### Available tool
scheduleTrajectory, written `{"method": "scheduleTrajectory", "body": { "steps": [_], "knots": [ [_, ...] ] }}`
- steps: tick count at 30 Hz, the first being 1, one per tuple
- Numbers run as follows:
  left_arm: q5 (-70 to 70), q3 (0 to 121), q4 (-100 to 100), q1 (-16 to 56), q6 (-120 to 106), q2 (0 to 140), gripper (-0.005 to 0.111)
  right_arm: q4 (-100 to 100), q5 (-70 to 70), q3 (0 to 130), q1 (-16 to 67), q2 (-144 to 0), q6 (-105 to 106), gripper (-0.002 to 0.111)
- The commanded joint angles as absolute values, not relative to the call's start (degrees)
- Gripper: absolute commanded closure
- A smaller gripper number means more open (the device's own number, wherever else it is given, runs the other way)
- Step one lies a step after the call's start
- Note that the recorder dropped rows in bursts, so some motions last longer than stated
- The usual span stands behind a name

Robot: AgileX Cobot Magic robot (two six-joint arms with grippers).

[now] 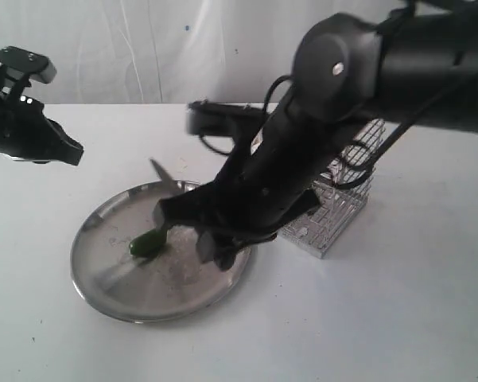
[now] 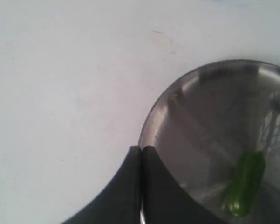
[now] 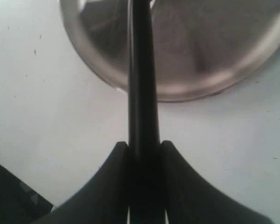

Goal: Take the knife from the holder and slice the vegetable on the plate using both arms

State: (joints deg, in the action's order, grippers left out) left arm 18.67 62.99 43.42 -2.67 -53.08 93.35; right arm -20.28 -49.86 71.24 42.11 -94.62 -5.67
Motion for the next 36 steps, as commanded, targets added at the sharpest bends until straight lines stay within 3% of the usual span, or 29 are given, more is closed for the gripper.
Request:
{"method": "scheduleTrajectory", "body": {
  "steps": [1,15,36],
  "knots": [
    [21.92,62.69,53.33,-4.36,-47.52,93.64,0.106,-20.33,-47.51,71.24,46.27,-97.89,-8.17,0.108],
    [45.95,62.69,88.21,-3.95,-71.84,105.61,0.106,-13.00,-43.52,71.35,47.89,-102.13,-14.03,0.108],
    [49.07,62.69,95.09,-2.49,-76.93,113.55,0.106,-13.20,-36.38,71.35,47.94,-107.59,-16.30,0.108]
  ]
}}
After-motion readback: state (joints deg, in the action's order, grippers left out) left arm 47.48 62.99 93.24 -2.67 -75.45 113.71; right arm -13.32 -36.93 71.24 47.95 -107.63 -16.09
